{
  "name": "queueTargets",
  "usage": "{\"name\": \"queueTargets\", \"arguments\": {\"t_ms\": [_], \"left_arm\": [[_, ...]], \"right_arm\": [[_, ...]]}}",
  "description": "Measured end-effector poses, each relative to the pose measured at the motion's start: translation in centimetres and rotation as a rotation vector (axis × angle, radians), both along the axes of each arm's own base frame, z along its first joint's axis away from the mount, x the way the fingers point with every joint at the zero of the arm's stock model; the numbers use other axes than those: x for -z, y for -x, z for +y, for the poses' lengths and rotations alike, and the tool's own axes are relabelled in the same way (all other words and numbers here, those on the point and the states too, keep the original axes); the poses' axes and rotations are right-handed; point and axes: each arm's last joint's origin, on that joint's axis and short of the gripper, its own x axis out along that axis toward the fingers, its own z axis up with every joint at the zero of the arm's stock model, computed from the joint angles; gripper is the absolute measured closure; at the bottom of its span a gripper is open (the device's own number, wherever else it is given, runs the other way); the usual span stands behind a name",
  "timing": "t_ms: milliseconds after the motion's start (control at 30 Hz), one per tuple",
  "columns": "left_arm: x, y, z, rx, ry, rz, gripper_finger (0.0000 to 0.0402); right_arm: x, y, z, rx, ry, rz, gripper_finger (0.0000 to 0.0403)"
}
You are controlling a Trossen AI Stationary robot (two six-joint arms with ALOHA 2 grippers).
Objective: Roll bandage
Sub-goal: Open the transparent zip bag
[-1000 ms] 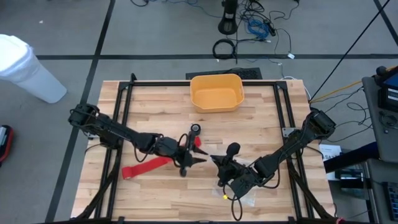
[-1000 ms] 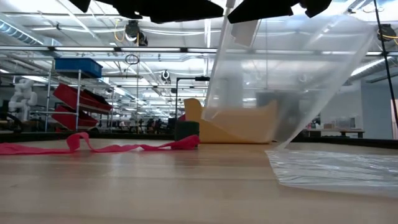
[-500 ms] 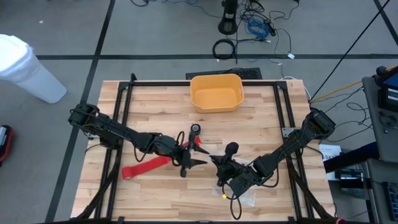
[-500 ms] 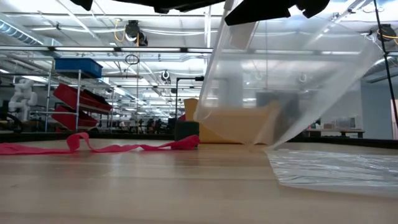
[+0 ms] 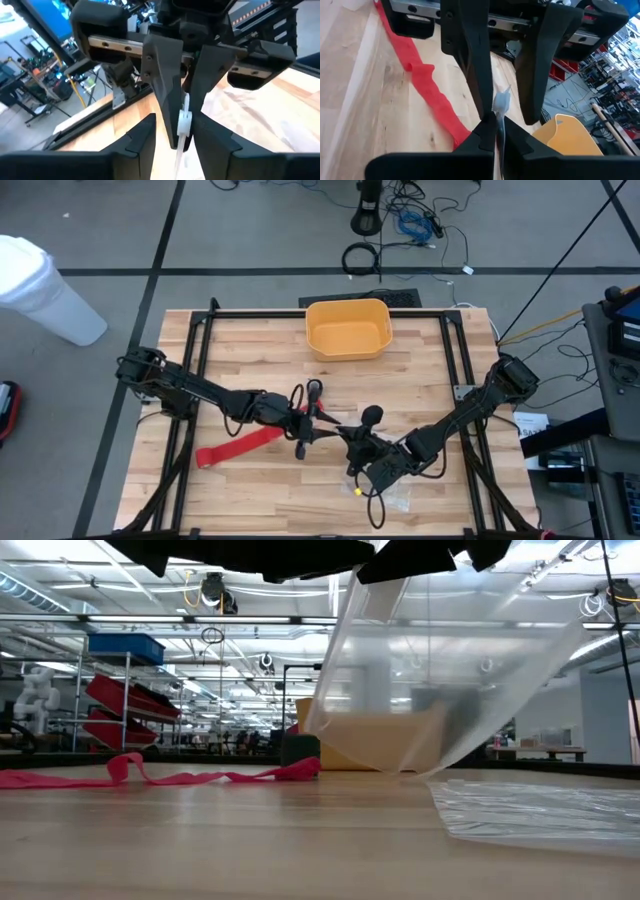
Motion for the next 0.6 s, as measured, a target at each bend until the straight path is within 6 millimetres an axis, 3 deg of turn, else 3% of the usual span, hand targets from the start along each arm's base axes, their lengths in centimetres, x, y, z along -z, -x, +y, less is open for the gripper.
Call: {"name": "queueTargets", "arguments": {"t_ms": [133, 333, 600], "left_arm": [[0.11, -0.04, 0.16, -0.006, 0.012, 0.011, 0.0298], [0.14, -0.03, 0.14, -0.005, 0.008, 0.013, 0.0385], [0.16, -0.03, 0.15, -0.003, 0.009, 0.015, 0.0388]], "right_arm": [[0.0, 0.0, 0.0, -0.001, 0.0, -0.001, 0.0403], [0.05, 0.02, 0.01, -0.002, 0.0, 0.003, 0.0403], [0.13, 0.11, -0.01, 0.019, -0.045, -0.018, 0.0396]]}}
